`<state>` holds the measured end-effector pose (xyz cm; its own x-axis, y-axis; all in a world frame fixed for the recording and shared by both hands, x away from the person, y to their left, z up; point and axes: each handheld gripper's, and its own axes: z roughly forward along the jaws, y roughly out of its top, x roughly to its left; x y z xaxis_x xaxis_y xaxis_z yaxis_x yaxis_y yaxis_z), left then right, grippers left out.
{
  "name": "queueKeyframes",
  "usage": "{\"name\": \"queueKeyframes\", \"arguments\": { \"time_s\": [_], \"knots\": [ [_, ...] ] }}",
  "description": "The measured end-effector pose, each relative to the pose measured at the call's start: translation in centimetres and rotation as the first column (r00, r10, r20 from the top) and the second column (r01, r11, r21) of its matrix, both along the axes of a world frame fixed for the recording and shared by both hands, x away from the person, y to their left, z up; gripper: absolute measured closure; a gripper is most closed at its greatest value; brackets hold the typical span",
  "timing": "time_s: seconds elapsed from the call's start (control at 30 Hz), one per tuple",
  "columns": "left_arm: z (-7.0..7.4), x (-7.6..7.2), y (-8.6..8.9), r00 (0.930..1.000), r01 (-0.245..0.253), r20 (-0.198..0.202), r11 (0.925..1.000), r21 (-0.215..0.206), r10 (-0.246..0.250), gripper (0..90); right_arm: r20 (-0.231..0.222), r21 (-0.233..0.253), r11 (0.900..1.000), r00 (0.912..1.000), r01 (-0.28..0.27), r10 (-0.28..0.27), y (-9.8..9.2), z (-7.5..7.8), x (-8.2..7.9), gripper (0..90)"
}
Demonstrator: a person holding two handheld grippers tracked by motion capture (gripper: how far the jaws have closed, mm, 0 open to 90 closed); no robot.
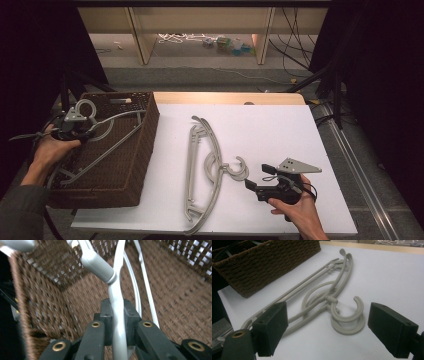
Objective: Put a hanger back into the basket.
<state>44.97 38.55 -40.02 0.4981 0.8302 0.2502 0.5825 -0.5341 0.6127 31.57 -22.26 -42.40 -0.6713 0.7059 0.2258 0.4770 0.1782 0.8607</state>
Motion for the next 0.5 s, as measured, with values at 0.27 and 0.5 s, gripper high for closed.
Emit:
{"name": "queueKeyframes", "arguments": {
  "time_s": [0.27, 0.5],
  "knots": [
    [-0.8, 0.0, 0.7, 0.9985, -0.051, -0.020, 0.9987, 0.004, 0.051, 78.5, 0.001, 0.000, 1.000, 1.0000, -0.001, 0.001, 0.0, 0.0, 0.0, 17.3],
    [0.1, -0.5, 1.2, 0.9826, -0.183, 0.017, 0.9797, -0.081, 0.185, 62.3, 0.030, -0.011, 1.000, 0.9995, 0.006, -0.006, 0.0, -0.1, 0.1, 17.3]
  ]
}}
